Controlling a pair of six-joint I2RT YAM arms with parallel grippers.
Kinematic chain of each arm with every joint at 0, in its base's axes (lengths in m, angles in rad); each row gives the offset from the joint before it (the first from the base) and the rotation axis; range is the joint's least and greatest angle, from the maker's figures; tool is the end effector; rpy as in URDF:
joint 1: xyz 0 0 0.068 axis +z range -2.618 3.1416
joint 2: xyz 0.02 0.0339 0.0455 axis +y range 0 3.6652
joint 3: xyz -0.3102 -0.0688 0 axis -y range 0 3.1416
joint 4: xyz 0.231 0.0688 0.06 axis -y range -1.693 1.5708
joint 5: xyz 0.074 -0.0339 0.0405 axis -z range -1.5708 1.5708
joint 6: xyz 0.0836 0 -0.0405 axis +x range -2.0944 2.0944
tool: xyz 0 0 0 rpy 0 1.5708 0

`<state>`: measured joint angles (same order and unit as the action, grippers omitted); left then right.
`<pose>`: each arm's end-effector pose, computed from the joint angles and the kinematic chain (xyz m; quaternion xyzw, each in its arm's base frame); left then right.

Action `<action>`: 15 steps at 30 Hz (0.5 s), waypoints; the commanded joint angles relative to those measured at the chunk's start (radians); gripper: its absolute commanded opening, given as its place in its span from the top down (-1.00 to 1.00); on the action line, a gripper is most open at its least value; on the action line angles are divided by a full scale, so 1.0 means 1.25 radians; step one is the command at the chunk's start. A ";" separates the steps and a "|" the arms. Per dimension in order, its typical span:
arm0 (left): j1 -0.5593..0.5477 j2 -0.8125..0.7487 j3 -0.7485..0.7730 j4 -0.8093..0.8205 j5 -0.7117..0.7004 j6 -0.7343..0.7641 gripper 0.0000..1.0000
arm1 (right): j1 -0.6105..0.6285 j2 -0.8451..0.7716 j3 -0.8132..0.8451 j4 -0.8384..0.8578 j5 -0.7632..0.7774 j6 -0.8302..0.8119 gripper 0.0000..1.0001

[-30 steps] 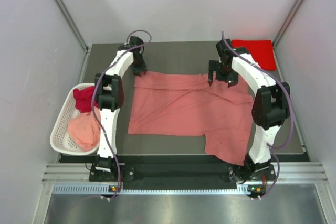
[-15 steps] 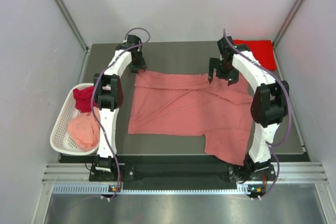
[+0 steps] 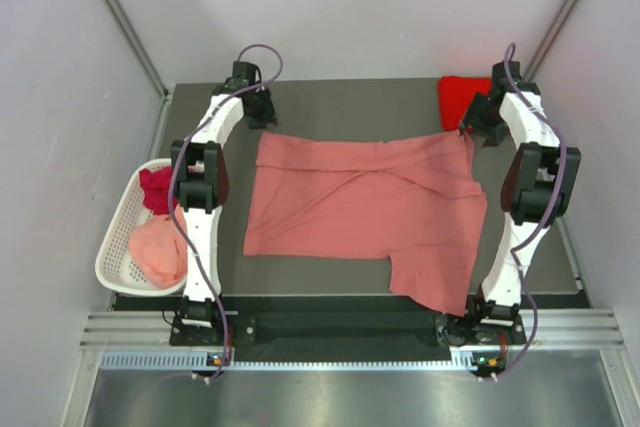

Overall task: Fold and stack the t-shirts
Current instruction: Fold the tshirt

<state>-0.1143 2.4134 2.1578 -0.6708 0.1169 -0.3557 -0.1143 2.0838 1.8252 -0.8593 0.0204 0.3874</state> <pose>0.5796 -0.0764 0.1941 -0.0957 0.9423 -0.1275 0.2945 0.4765 -0.0564 0.2410 0.2441 0.9434 0.0207 0.2238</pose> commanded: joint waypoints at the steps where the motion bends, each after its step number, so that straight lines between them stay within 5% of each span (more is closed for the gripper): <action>1: 0.013 -0.005 0.015 0.054 0.061 0.044 0.11 | 0.012 0.030 0.070 0.085 -0.014 -0.061 -0.33; 15: 0.013 0.027 0.023 0.067 0.039 0.180 0.08 | 0.002 0.145 0.182 0.145 -0.106 -0.049 -0.13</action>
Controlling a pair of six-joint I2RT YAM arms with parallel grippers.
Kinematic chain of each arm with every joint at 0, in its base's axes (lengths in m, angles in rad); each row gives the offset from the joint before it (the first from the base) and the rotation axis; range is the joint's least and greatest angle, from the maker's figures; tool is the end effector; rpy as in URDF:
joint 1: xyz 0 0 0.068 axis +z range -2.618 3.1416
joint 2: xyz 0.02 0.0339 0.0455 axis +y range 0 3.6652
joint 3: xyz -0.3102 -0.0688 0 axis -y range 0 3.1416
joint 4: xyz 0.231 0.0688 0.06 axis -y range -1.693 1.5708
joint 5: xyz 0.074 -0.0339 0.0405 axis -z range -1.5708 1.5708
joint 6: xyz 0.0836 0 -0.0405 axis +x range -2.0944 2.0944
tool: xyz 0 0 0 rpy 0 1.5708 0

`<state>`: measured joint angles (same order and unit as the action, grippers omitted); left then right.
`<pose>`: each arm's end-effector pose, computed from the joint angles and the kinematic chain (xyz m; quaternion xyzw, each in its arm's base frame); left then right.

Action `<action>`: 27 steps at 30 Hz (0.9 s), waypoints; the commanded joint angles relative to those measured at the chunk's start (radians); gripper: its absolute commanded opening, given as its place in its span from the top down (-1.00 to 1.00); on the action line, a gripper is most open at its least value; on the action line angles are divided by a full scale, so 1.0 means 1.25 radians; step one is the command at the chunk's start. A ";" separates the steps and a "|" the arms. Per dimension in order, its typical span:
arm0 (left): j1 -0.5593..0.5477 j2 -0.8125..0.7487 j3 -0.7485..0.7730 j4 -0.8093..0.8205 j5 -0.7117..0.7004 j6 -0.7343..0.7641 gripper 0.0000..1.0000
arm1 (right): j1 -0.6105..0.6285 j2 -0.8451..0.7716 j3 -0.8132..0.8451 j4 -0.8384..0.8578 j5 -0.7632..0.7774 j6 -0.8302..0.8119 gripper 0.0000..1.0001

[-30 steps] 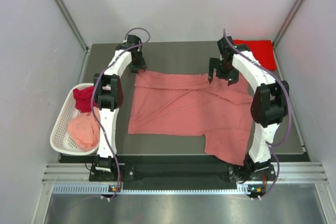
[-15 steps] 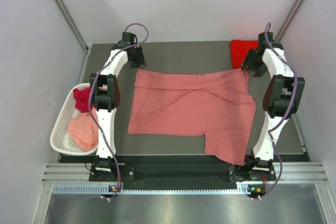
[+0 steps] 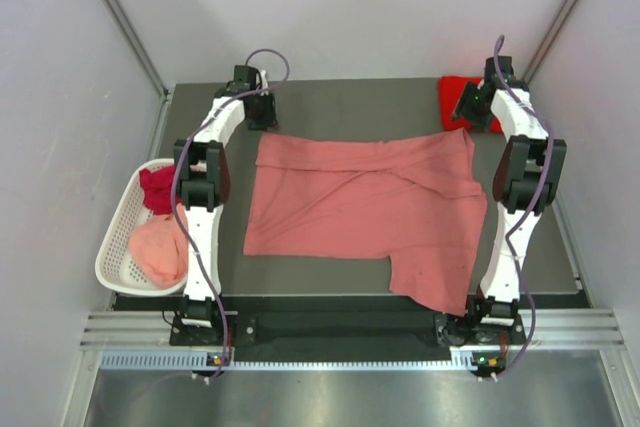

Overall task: Fold and stack the t-shirts
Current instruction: Fold the tshirt

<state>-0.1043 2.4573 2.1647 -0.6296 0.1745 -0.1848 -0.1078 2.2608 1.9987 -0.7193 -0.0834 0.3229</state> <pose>0.5886 -0.0762 0.1758 -0.0103 0.9446 -0.1275 0.3022 0.5411 -0.0516 0.2201 0.1925 0.9366 0.0708 0.2842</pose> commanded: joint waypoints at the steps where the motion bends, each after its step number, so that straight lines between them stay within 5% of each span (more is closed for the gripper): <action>1: 0.004 -0.015 0.013 0.032 -0.022 0.036 0.08 | -0.003 0.005 0.045 0.031 -0.023 0.007 -0.13; 11: 0.001 -0.078 -0.089 0.066 -0.132 -0.010 0.06 | -0.007 0.004 0.015 0.020 -0.011 0.004 -0.13; 20: 0.002 -0.065 -0.086 0.046 -0.059 -0.055 0.51 | -0.013 -0.001 0.000 0.021 -0.011 0.007 -0.13; 27: 0.002 -0.073 -0.087 0.015 -0.088 -0.057 0.26 | -0.019 -0.005 -0.007 0.020 -0.018 0.010 -0.14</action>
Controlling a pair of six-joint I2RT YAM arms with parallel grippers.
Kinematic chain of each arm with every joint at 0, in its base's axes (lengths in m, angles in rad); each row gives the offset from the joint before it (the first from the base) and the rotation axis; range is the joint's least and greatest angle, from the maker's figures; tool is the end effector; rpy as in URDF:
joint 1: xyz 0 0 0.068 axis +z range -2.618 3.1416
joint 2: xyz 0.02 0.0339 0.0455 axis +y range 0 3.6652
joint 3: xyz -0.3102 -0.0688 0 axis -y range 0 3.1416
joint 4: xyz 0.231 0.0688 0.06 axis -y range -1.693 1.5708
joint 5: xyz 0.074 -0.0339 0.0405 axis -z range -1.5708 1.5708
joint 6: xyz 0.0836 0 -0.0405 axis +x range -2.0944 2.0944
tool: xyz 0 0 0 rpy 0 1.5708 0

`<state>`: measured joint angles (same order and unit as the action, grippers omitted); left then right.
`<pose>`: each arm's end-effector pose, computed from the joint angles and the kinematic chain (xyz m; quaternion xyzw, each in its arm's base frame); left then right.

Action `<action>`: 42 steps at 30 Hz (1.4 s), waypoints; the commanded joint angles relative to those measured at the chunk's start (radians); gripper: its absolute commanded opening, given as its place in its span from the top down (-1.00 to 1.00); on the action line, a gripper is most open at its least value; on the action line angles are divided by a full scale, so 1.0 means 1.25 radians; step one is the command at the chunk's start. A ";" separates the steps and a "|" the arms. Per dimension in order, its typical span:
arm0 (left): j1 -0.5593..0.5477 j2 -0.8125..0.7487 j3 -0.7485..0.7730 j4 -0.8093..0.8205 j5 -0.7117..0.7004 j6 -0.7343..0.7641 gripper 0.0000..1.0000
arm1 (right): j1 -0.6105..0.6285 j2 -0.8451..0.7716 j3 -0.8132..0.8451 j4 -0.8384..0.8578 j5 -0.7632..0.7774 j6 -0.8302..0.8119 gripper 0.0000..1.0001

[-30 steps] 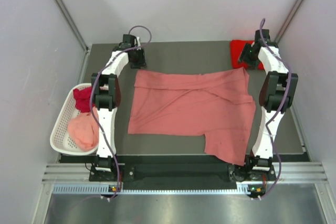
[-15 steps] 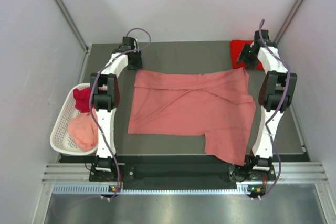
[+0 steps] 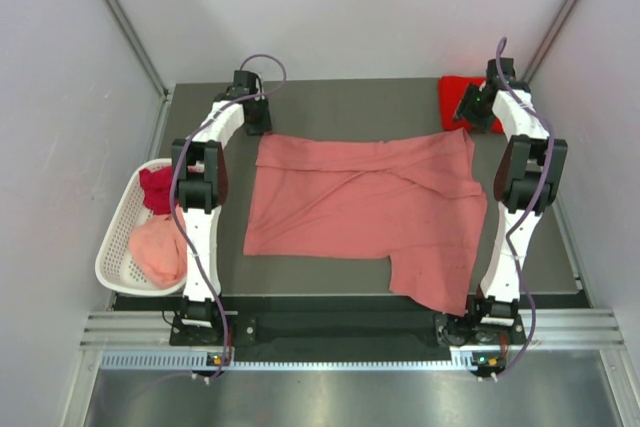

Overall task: Fold and stack the t-shirts
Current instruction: Fold the tshirt

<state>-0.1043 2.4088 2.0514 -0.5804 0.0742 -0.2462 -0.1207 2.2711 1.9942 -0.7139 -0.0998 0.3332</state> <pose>0.5773 -0.0667 0.1695 -0.0558 0.9481 -0.0889 0.3001 0.5417 -0.0573 0.2138 0.2014 0.9357 0.0778 0.2789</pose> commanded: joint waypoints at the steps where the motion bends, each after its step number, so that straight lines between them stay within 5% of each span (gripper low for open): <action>1: 0.002 -0.035 0.005 -0.028 -0.016 -0.008 0.25 | -0.009 -0.013 -0.006 0.016 -0.005 0.002 -0.14; 8: 0.002 -0.042 -0.010 -0.035 -0.010 -0.014 0.40 | -0.018 -0.014 -0.027 0.026 -0.002 0.000 -0.14; 17: 0.002 -0.036 -0.015 -0.019 0.007 -0.051 1.00 | -0.019 0.015 -0.014 0.037 -0.009 0.000 -0.12; 26: 0.004 -0.047 -0.011 -0.013 -0.041 -0.085 1.00 | -0.022 0.046 -0.004 0.063 -0.009 0.006 0.10; 38: 0.016 -0.098 -0.062 0.048 -0.209 -0.165 1.00 | -0.040 0.009 -0.011 0.067 0.015 0.035 1.00; 42: 0.020 -0.086 -0.025 0.064 -0.209 -0.166 1.00 | -0.042 -0.014 -0.028 0.084 0.022 0.035 1.00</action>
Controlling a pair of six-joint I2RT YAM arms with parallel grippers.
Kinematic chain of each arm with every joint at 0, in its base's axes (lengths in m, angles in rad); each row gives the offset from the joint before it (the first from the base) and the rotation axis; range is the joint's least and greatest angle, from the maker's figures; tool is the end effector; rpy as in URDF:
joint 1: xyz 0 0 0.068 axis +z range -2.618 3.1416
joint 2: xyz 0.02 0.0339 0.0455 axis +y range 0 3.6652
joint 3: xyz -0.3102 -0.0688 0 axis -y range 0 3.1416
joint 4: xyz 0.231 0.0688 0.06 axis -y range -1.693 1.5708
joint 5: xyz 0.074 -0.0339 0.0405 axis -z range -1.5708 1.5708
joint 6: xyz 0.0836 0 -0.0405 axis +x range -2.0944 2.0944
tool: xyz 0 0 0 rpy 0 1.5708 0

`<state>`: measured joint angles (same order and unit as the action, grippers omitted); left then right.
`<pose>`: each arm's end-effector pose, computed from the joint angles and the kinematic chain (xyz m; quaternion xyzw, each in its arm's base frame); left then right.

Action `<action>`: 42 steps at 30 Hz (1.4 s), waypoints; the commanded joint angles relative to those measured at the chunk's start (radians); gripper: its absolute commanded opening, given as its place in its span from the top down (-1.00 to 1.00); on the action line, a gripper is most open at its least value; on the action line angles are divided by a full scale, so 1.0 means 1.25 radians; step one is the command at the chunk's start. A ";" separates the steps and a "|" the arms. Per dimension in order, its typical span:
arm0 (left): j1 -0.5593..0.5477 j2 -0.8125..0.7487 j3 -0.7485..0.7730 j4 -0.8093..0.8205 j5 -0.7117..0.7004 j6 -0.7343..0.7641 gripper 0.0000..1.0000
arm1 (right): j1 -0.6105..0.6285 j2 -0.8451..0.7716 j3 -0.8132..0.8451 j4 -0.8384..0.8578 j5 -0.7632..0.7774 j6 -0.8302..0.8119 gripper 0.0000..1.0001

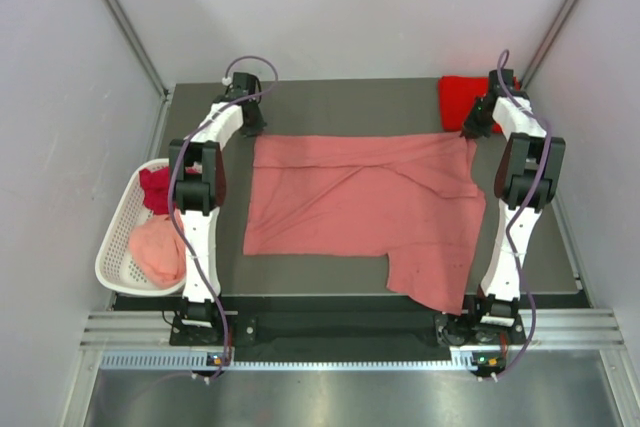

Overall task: Fold and stack the t-shirts
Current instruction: Fold the tshirt

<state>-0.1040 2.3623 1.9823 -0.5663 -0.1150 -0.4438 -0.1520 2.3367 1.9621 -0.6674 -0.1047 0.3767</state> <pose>0.5672 -0.0496 0.1741 -0.1780 0.9334 -0.0303 0.3100 0.5462 -0.0748 0.1727 0.2387 0.9340 0.0794 0.2537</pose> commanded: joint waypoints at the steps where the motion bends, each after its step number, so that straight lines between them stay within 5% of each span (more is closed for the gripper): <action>1: 0.019 -0.041 0.046 0.044 -0.056 -0.008 1.00 | -0.018 -0.065 0.000 0.044 0.029 0.001 1.00; 7: 0.021 -0.007 0.093 0.032 -0.047 0.005 1.00 | -0.024 -0.051 0.021 0.027 0.021 -0.002 0.95; 11: 0.021 0.004 0.132 -0.012 -0.038 0.020 0.99 | -0.024 -0.036 0.082 -0.038 0.017 -0.003 0.17; 14: 0.021 -0.001 0.165 -0.052 -0.031 0.024 0.49 | -0.021 -0.063 0.121 -0.128 0.058 -0.006 -0.38; 15: 0.021 -0.006 0.173 -0.063 -0.038 0.023 0.13 | -0.021 -0.074 0.129 -0.151 0.079 -0.008 -0.46; 18: 0.019 -0.035 0.168 -0.097 -0.044 0.010 -0.28 | -0.021 -0.138 0.131 -0.251 0.148 -0.007 -0.64; 19: 0.018 -0.053 0.164 -0.105 -0.041 0.007 -0.74 | -0.021 -0.158 0.112 -0.282 0.166 -0.004 -0.67; 20: 0.017 -0.064 0.158 -0.113 -0.042 0.005 -0.79 | -0.021 -0.205 0.093 -0.303 0.178 0.000 -0.71; 29: -0.073 -0.325 -0.119 -0.086 0.054 -0.014 -0.47 | 0.115 -0.661 -0.354 -0.405 0.236 0.056 -0.61; 37: -0.378 -0.606 -0.512 0.005 0.219 -0.099 0.02 | 0.537 -0.922 -0.687 -0.439 0.215 0.338 -0.22; 42: -0.541 -0.664 -0.693 0.155 0.296 -0.191 0.20 | 0.749 -0.992 -0.767 -0.448 0.222 0.513 -0.11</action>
<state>-0.7364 1.5623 1.2037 -0.5079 0.1719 -0.5865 0.6865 1.1507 1.0229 -1.1992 0.1520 0.8108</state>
